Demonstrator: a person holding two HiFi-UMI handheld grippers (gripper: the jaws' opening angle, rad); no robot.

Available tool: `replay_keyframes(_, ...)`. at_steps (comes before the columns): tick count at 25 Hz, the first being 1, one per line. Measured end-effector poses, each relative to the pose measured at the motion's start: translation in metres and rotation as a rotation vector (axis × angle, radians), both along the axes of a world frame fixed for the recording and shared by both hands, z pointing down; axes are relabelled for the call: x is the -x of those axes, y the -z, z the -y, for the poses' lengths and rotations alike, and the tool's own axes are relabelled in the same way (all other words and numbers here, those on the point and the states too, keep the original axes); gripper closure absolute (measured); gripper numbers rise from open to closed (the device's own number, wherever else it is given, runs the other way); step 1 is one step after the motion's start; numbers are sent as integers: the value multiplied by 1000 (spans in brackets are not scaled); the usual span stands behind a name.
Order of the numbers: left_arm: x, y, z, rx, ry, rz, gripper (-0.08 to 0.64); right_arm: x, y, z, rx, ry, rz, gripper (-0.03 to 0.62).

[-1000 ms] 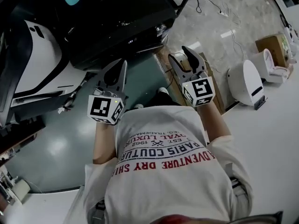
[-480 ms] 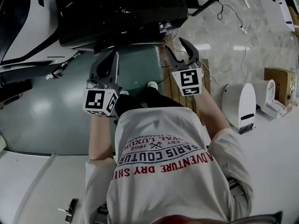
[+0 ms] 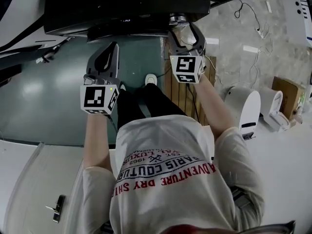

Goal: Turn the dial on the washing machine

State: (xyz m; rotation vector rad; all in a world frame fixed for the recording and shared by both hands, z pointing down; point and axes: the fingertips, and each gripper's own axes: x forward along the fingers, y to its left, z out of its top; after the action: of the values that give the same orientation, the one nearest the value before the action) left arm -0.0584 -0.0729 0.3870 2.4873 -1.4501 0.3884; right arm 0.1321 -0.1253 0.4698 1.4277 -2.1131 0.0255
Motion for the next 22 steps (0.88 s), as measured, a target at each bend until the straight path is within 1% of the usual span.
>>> replay_keyframes(2, -3, -9, 1, 6, -4, 1, 545, -2, -11, 7, 3, -24, 0, 302)
replay_keyframes(7, -8, -26, 5, 1, -35, 42, 543, 0, -20, 21, 1, -89, 43, 302)
replay_keyframes(11, -9, -30, 4, 9, -22, 29, 545, 0, -19, 25, -10, -113, 43, 304)
replay_keyframes(13, -11, -31, 2, 14, -21, 19, 544, -1, -19, 25, 8, -125, 61, 307)
replay_keyframes(17, -11, -31, 1, 17, -24, 14, 544, -4, -22, 25, 79, -158, 158, 308)
replay_keyframes(22, -7, -31, 5, 18, -18, 12, 544, -8, -26, 27, 168, -190, 340, 310)
